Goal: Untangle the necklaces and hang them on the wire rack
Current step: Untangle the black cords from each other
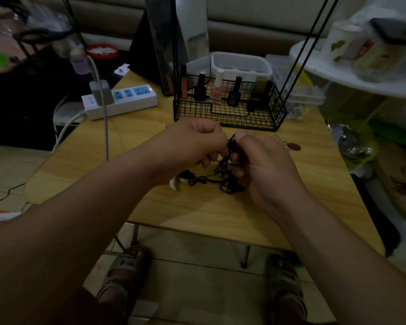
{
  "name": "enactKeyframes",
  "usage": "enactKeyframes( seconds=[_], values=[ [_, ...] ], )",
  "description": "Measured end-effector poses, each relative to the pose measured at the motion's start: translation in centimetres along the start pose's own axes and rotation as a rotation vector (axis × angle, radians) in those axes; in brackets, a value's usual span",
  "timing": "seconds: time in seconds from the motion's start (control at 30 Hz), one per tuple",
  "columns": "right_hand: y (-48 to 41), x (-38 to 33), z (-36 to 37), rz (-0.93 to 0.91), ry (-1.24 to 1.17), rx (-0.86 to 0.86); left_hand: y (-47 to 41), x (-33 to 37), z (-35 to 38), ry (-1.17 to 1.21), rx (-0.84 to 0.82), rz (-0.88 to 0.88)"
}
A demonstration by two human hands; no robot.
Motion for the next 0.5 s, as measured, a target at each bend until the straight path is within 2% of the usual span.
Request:
enactKeyframes(
  seconds=[0.13,0.23,0.3,0.37,0.5],
  values=[
    [-0.1,-0.4,-0.5,-0.032,-0.028,0.057,0.0,0.1,0.1,-0.003,-0.001,-0.006],
    [-0.2,-0.6,-0.6,-0.023,-0.153,0.013,0.1,-0.1,-0.3,0.022,0.019,-0.015],
    [-0.2,-0.8,-0.6,-0.016,-0.143,-0.050,0.2,-0.2,-0.6,0.038,0.023,-0.018],
    [-0.2,-1.2,-0.7,-0.021,-0.008,-0.100,0.3,-0.1,-0.8,0.056,0.030,-0.014],
    [0.3,-2.4,-0.4,-0.089,0.562,-0.182,0.3,0.0,-0.8,0.058,0.035,-0.013]
  ],
)
Point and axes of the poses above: each hand's wrist, its own y-axis away from the middle knuckle, its own z-axis out of the palm, x = y × z, the point moved 8 cm from there along -y, towards the middle knuckle, and after that the axes turned 12 degrees about -x, right-handed, at the moved point
